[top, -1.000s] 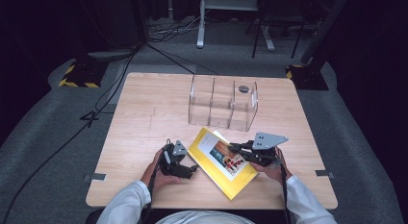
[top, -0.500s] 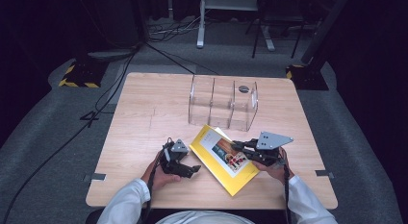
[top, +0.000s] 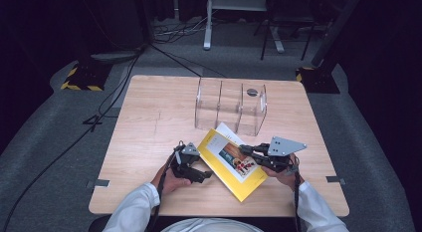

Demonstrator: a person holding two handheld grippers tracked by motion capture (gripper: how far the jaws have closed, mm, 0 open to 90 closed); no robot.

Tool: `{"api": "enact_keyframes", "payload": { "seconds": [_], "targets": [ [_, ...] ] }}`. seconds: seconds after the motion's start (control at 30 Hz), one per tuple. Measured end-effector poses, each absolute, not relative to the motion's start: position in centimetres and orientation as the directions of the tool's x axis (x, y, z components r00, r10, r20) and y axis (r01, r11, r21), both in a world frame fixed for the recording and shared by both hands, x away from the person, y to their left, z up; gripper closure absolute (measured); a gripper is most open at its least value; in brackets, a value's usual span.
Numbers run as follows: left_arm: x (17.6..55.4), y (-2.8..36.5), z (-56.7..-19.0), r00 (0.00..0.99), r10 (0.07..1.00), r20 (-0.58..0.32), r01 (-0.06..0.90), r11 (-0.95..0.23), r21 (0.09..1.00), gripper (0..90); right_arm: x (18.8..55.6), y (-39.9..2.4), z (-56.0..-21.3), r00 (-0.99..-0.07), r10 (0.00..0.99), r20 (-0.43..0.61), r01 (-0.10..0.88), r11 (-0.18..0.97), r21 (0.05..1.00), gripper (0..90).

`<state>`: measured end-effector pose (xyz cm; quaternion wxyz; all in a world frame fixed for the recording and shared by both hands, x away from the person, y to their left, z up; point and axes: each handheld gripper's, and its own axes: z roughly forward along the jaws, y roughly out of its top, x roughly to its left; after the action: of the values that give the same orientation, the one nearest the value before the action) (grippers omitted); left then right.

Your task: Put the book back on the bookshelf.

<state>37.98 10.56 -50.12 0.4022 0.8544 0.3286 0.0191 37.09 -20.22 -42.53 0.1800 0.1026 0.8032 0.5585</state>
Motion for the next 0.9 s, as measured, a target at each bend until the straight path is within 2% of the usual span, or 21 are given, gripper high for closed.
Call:
{"api": "enact_keyframes", "payload": {
  "seconds": [0.43,0.77,0.83,0.9],
  "targets": [
    [38.5,10.3,-50.2,0.78,0.555,-0.287,0.564,-0.427,0.707,15.9,36.6,-20.4,-41.9,-0.907,0.366,-0.207,-0.078,0.338,0.938,89.5],
    [39.6,10.5,-50.0,0.754,0.525,-0.394,0.614,-0.35,0.708,15.1,36.2,-20.4,-41.6,-0.908,0.346,-0.236,-0.118,0.329,0.937,89.6],
    [40.0,10.8,-50.1,0.739,0.526,-0.42,0.631,-0.323,0.705,12.4,36.1,-20.2,-41.6,-0.911,0.333,-0.245,-0.129,0.335,0.933,89.7],
    [40.5,11.2,-50.1,0.726,0.518,-0.453,0.648,-0.293,0.703,14.7,36.0,-20.2,-41.4,-0.913,0.326,-0.246,-0.133,0.331,0.934,89.7]
  ]
}}
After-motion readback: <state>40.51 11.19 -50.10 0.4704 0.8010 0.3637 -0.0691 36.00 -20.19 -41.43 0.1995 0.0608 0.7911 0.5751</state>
